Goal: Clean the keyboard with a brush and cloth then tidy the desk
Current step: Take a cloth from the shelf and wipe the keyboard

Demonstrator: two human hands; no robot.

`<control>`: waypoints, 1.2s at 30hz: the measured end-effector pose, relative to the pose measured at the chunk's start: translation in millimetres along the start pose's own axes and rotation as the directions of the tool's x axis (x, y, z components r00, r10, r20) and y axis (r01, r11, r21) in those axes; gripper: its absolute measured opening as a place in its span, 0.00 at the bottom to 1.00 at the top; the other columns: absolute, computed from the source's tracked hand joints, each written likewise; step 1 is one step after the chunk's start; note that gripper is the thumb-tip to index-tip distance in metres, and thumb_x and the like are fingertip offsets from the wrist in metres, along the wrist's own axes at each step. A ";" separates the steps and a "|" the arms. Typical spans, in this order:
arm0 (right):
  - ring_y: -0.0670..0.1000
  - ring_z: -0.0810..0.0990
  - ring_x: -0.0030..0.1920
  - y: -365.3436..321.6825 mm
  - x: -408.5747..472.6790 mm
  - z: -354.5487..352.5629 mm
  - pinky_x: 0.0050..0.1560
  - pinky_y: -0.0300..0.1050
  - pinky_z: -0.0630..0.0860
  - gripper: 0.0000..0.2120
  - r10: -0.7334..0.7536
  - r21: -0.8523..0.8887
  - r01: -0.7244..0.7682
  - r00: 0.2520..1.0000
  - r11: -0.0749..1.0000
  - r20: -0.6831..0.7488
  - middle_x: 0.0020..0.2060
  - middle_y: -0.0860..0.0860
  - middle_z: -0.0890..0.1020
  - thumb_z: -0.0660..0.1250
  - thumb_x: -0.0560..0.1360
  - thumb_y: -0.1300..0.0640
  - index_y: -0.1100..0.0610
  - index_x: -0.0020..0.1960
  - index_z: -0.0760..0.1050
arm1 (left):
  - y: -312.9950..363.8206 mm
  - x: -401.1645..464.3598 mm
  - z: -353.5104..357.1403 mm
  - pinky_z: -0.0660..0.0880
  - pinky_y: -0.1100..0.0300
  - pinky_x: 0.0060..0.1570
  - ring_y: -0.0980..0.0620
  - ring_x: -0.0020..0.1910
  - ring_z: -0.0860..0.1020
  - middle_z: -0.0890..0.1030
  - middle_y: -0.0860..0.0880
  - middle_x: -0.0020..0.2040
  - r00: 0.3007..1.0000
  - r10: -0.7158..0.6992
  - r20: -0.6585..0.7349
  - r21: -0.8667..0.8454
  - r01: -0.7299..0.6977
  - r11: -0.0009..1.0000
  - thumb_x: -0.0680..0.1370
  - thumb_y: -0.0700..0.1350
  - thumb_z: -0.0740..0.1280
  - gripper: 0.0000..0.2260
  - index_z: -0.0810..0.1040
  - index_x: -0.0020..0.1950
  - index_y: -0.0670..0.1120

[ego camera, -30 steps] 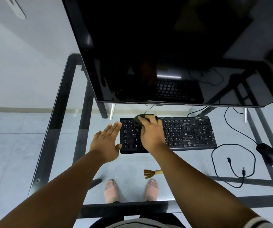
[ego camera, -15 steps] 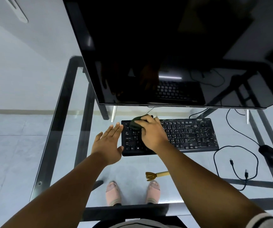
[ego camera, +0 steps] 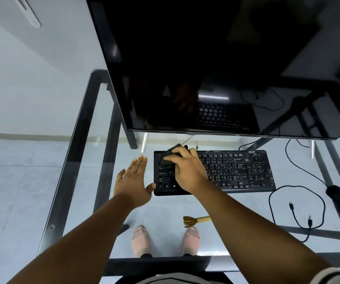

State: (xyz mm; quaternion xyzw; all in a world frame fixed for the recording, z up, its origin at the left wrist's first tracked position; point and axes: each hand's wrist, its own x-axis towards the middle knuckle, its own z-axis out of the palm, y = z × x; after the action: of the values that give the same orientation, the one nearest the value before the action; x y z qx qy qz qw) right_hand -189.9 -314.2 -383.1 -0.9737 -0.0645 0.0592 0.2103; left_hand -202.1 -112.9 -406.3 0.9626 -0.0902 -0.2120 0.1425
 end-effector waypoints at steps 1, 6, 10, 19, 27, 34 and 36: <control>0.50 0.66 0.56 -5.8 2.5 1.2 0.51 0.49 0.77 0.24 -0.010 0.002 0.010 1.000 1.000 0.007 0.64 0.40 0.70 0.60 0.75 0.65 0.42 0.63 0.76 | 0.3 0.1 -0.4 0.45 0.51 0.75 0.54 0.78 0.41 0.40 0.54 0.80 1.000 0.000 -0.002 -0.006 0.000 1.000 0.79 0.59 0.58 0.37 0.38 0.79 0.51; 0.50 0.66 0.57 -8.6 9.4 1.7 0.55 0.49 0.74 0.25 -0.141 -0.015 0.143 0.987 0.990 0.081 0.64 0.41 0.70 0.60 0.76 0.65 0.40 0.64 0.76 | 0.6 -1.0 -1.0 0.45 0.51 0.75 0.54 0.78 0.41 0.40 0.54 0.80 1.000 -0.018 -0.008 -0.021 0.018 1.000 0.79 0.59 0.59 0.38 0.38 0.79 0.52; 0.49 0.66 0.55 -4.2 11.8 3.9 0.53 0.49 0.76 0.24 -0.080 0.010 0.080 0.996 0.997 0.031 0.61 0.39 0.72 0.59 0.75 0.66 0.42 0.61 0.78 | 1.5 -1.6 -1.3 0.44 0.52 0.75 0.55 0.78 0.41 0.40 0.54 0.80 1.000 -0.010 -0.010 -0.025 0.010 1.000 0.79 0.59 0.59 0.38 0.38 0.79 0.52; 0.52 0.68 0.57 -11.0 11.9 8.1 0.51 0.50 0.77 0.24 0.096 -0.010 -0.097 0.992 0.995 -0.084 0.63 0.42 0.72 0.60 0.75 0.64 0.44 0.66 0.74 | 1.2 -1.9 -3.0 0.45 0.51 0.75 0.55 0.78 0.41 0.40 0.55 0.79 1.000 -0.002 -0.018 -0.030 0.001 1.000 0.79 0.59 0.59 0.38 0.38 0.79 0.52; 0.57 0.67 0.59 57.4 -17.5 -20.7 0.54 0.52 0.76 0.23 0.463 0.046 -0.464 0.862 0.885 -0.206 0.65 0.49 0.72 0.58 0.76 0.64 0.49 0.68 0.74 | 9.6 5.3 -15.4 0.43 0.53 0.75 0.57 0.78 0.43 0.42 0.56 0.80 0.990 0.122 -0.077 -0.042 -0.126 0.991 0.74 0.55 0.66 0.42 0.42 0.80 0.53; 0.52 0.66 0.60 49.6 -18.7 -17.1 0.49 0.48 0.78 0.24 0.243 -0.008 -0.245 0.965 0.969 -0.102 0.66 0.42 0.69 0.58 0.77 0.62 0.44 0.69 0.71 | 59.7 19.5 -6.7 0.44 0.51 0.76 0.56 0.78 0.41 0.40 0.57 0.79 0.971 0.239 0.014 0.033 -0.239 0.970 0.62 0.72 0.69 0.57 0.41 0.79 0.52; 0.52 0.66 0.61 67.6 -27.2 -26.1 0.46 0.49 0.79 0.23 0.355 -0.017 -0.360 0.925 0.933 -0.137 0.66 0.42 0.69 0.58 0.77 0.61 0.44 0.69 0.71 | 67.7 24.0 -6.0 0.44 0.51 0.77 0.54 0.78 0.41 0.41 0.54 0.80 0.976 0.215 0.025 0.103 -0.217 0.971 0.62 0.71 0.70 0.58 0.40 0.79 0.50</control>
State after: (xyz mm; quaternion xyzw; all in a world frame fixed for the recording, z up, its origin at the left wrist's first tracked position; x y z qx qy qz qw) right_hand -206.2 -389.9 -385.3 -0.9751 0.1269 0.0311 0.1792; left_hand -185.7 -180.9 -389.2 0.9518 -0.2063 -0.1967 0.1134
